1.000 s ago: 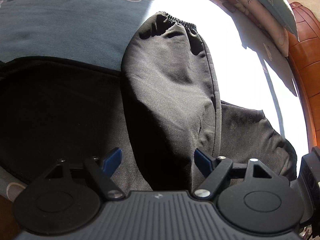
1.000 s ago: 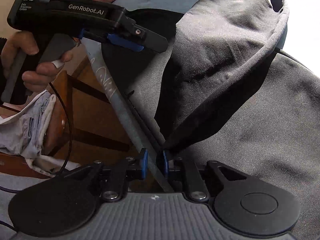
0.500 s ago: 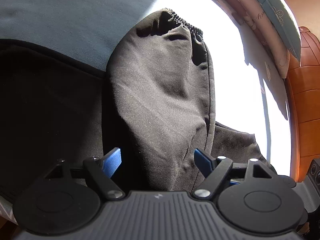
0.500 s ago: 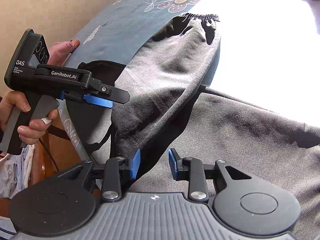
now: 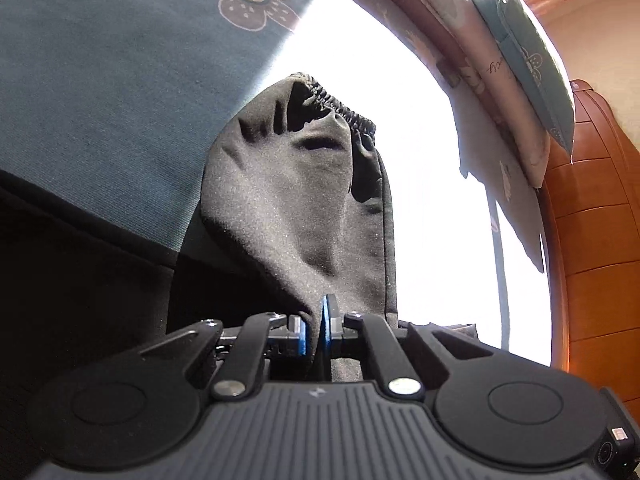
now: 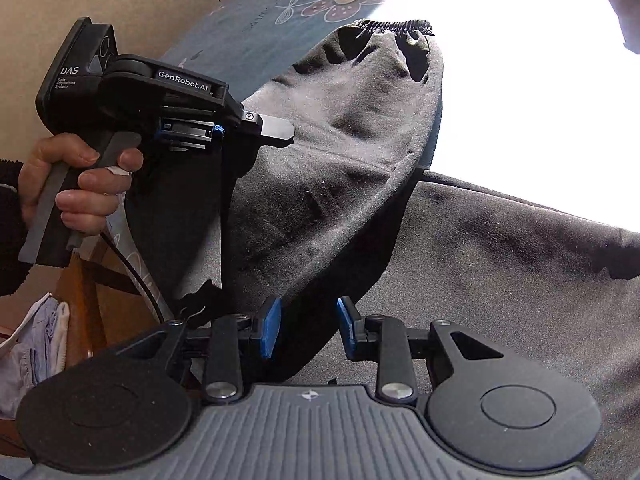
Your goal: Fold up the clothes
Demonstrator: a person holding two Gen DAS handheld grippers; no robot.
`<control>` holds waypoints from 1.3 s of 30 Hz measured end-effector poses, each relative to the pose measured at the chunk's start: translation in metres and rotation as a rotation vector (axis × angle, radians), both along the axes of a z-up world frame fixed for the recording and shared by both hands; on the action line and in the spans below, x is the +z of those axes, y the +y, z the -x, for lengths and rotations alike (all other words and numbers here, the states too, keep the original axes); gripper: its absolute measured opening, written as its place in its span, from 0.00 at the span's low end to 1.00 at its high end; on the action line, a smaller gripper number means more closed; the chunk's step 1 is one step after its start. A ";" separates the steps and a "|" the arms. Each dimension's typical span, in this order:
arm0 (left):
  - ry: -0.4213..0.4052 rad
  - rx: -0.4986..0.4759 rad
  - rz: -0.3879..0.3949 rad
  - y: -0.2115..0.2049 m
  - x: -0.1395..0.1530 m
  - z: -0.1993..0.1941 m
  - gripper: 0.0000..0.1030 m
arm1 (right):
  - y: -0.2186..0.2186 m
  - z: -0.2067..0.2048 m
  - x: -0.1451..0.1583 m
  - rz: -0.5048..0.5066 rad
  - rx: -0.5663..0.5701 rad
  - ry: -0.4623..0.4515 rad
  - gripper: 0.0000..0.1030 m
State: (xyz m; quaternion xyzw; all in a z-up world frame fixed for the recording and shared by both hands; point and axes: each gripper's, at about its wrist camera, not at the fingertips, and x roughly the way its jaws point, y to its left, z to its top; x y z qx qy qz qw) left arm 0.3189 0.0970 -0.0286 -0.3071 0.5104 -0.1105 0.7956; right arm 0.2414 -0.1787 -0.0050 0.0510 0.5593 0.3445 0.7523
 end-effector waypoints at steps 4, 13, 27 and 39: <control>-0.138 -0.018 0.001 0.001 0.026 0.007 0.05 | 0.007 0.001 -0.001 -0.003 0.006 -0.006 0.34; -0.023 -0.016 0.051 0.020 -0.012 0.006 0.15 | 0.013 0.003 -0.010 0.004 0.003 0.003 0.37; 0.061 -0.089 0.147 -0.004 -0.048 -0.009 0.03 | 0.011 -0.005 -0.007 0.022 -0.013 -0.009 0.38; -0.150 -0.118 0.078 0.011 0.001 0.009 0.02 | 0.014 -0.002 -0.008 0.030 -0.026 -0.020 0.38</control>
